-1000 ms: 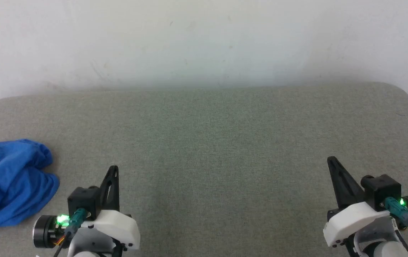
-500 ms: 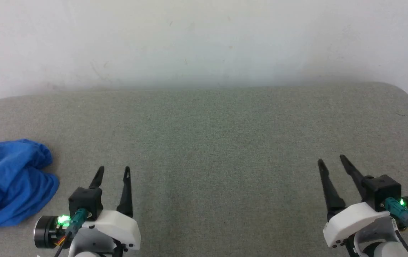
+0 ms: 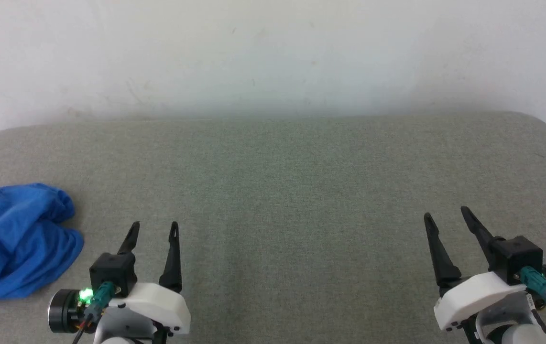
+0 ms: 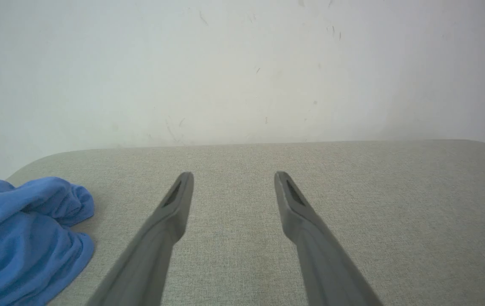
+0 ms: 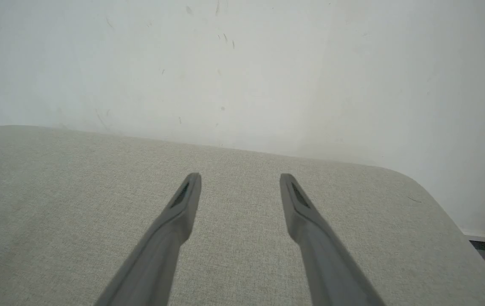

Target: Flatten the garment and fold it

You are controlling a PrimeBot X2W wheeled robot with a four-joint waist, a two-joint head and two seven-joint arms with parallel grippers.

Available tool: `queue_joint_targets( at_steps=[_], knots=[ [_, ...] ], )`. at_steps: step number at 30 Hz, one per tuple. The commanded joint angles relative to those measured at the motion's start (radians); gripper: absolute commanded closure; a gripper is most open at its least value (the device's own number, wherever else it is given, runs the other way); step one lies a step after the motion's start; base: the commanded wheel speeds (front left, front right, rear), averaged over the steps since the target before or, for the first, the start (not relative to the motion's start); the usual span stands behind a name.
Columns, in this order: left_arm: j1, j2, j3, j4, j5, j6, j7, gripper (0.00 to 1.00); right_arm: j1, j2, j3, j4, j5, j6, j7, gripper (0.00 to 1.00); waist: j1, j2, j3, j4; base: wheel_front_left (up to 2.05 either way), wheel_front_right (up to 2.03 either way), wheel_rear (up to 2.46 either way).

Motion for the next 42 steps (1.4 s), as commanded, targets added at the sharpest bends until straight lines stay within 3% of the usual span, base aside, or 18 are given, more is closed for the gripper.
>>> queue_joint_targets(
  at_steps=[1,18,42],
  knots=[
    [-0.011,-0.001,-0.002,-0.002,-0.009,0.002,-0.012,0.00,0.003,0.001,-0.004,0.002,0.008,0.000,-0.010,0.00,0.0000,0.0000,0.000,0.005,0.00,0.00,0.00],
    [-0.013,-0.002,0.016,-0.012,-0.041,0.008,-0.045,0.00,0.008,0.002,-0.004,-0.013,0.009,0.000,-0.044,0.00,0.0000,0.0000,-0.001,0.089,0.00,0.00,0.00],
    [0.003,-0.002,0.035,-0.016,-0.063,0.018,-0.095,0.00,0.016,0.002,0.023,-0.059,-0.032,0.000,-0.066,0.00,0.0000,0.0000,0.006,0.292,0.00,0.00,0.00]
  ],
)
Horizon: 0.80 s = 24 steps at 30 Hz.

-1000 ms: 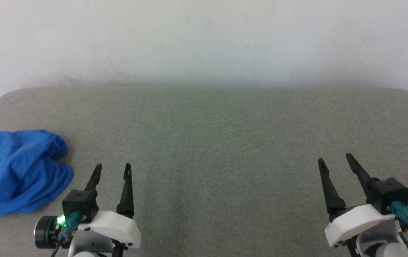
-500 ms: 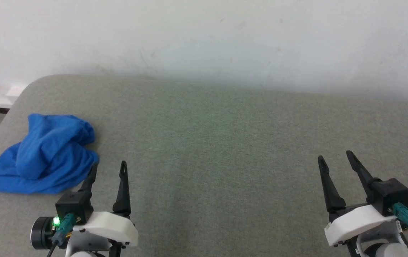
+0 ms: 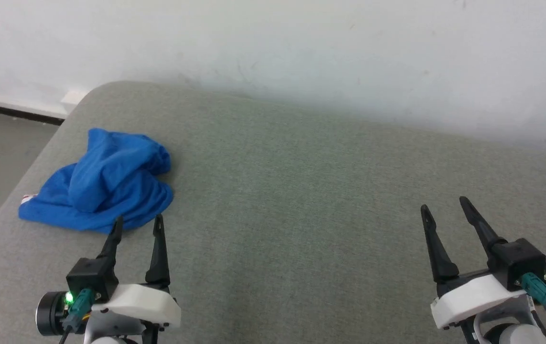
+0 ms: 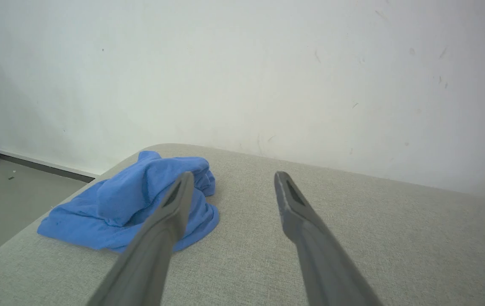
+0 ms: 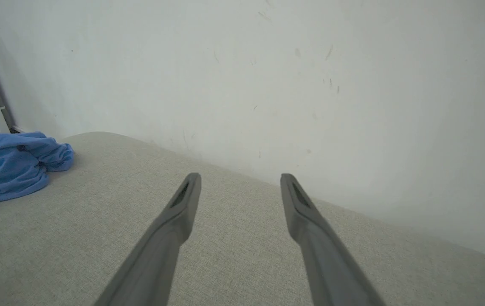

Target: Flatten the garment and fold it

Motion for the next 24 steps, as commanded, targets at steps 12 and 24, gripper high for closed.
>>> queue_joint_targets(
  at_steps=[12,24],
  knots=[
    [0.004,-0.003,0.011,-0.007,-0.035,0.024,-0.033,0.00,0.013,0.003,0.008,-0.027,-0.010,0.000,-0.014,0.00,0.0000,0.0000,0.026,0.100,-0.03,-0.03,-0.03],
    [-0.111,-0.003,0.047,-0.016,-0.124,0.024,-0.058,0.00,-0.014,0.003,0.031,-0.044,-0.024,0.000,-0.002,0.00,0.0000,0.0000,0.087,0.106,0.00,0.00,0.00]
  ],
)
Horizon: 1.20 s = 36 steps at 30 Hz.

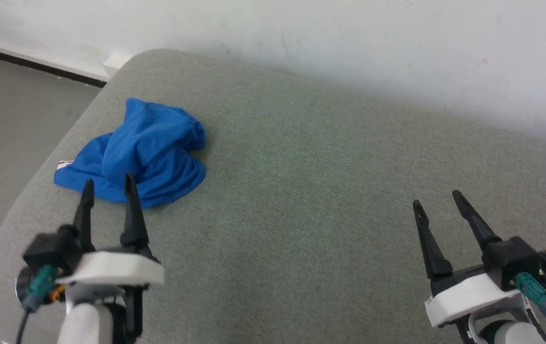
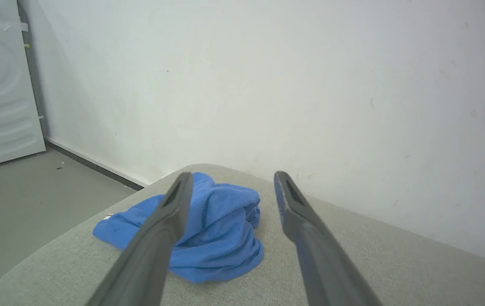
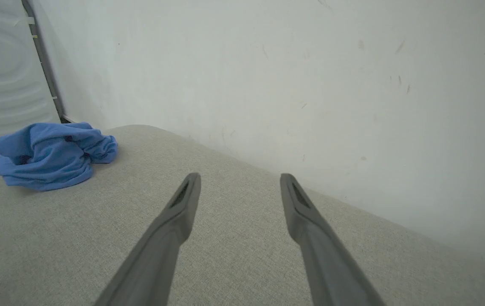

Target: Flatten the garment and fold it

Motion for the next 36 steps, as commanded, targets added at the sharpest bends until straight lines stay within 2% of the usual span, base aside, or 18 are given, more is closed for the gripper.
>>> queue_joint_targets(
  at_steps=[1,5,10,17,23,28,36],
  knots=[
    [-0.039,-0.003,0.012,-0.005,-0.012,-0.005,-0.011,0.00,-0.015,0.002,0.003,-0.008,-0.006,-0.001,0.000,0.00,-0.0001,0.0000,0.021,-0.012,0.00,0.00,0.00],
    [-0.146,0.013,0.055,0.029,-0.014,-0.024,-0.019,0.00,-0.028,0.002,0.007,-0.016,-0.008,-0.001,0.005,0.00,-0.0001,0.0000,0.058,-0.035,0.00,0.00,0.00],
    [-0.299,0.078,0.082,0.140,-0.034,-0.035,0.005,0.00,-0.050,0.003,0.006,-0.027,-0.016,-0.001,0.009,0.00,-0.0001,0.0000,0.115,-0.070,0.00,0.00,0.00],
    [-0.504,0.203,0.063,0.365,-0.064,-0.082,0.218,0.00,-0.085,0.003,0.008,-0.032,-0.017,-0.001,0.004,0.00,-0.0001,0.0000,0.191,-0.116,0.00,0.00,0.00],
    [-0.604,0.281,0.056,0.573,-0.115,-0.111,0.432,0.00,-0.115,0.003,0.013,-0.028,-0.019,-0.001,-0.007,0.00,-0.0001,0.0000,0.243,-0.145,0.00,0.00,0.00],
    [-0.641,0.318,0.055,0.720,-0.155,-0.122,0.573,0.00,-0.133,0.003,0.019,-0.026,-0.020,-0.001,-0.015,0.00,-0.0001,0.0000,0.276,-0.158,0.00,0.00,0.00],
    [-0.676,0.338,0.040,0.903,-0.206,-0.139,0.744,0.00,-0.159,0.003,0.034,-0.021,-0.014,-0.001,-0.029,0.00,-0.0001,0.0000,0.309,-0.166,0.00,0.00,0.00]
  ],
)
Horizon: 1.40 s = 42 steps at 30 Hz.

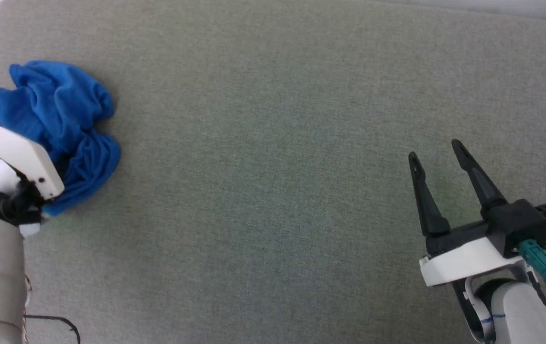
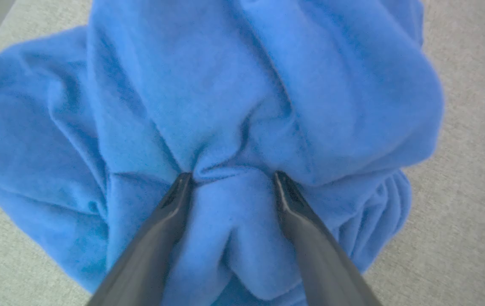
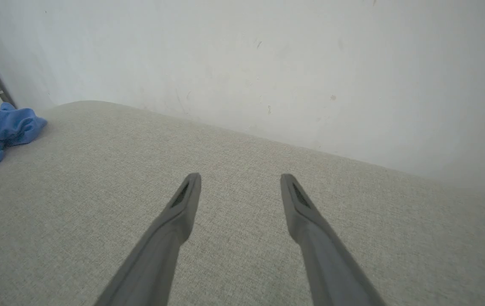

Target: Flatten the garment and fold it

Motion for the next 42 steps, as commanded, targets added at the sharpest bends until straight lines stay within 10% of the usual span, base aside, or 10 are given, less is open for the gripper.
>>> queue_joint_targets(
  at_steps=[1,2,3,10,27,42],
  knots=[
    [-0.001,-0.006,-0.011,0.057,-0.015,-0.011,0.048,0.52,-0.022,0.002,0.006,0.002,0.003,-0.001,-0.011,0.00,0.0000,-0.0001,0.006,-0.005,0.00,0.00,0.00],
    [-0.001,-0.006,-0.011,0.057,-0.015,-0.011,0.048,0.52,-0.022,0.002,0.006,0.002,0.003,-0.001,-0.011,0.00,0.0000,-0.0001,0.006,-0.005,0.00,0.00,0.00],
    [-0.011,0.002,-0.022,0.087,-0.021,-0.017,0.077,1.00,-0.026,0.002,0.008,0.006,0.006,-0.001,-0.017,0.00,0.0000,-0.0001,0.006,-0.004,0.00,0.00,0.00],
    [-0.041,0.034,-0.048,0.102,0.002,-0.016,0.012,1.00,-0.025,0.002,0.007,0.023,0.020,-0.001,-0.035,0.00,0.0000,-0.0001,-0.029,0.000,0.00,0.00,0.00],
    [-0.198,0.057,-0.183,-0.061,0.202,0.022,-0.683,1.00,0.075,0.002,-0.077,0.076,0.088,-0.001,-0.079,0.00,0.0000,-0.0001,-0.279,-0.010,0.00,0.00,0.00],
    [-0.070,-0.170,-0.293,-0.249,0.088,-0.031,-0.660,1.00,0.157,0.002,-0.110,0.058,0.113,-0.001,-0.061,0.00,0.0000,-0.0001,-0.367,-0.236,0.00,0.00,0.00]
  ],
)
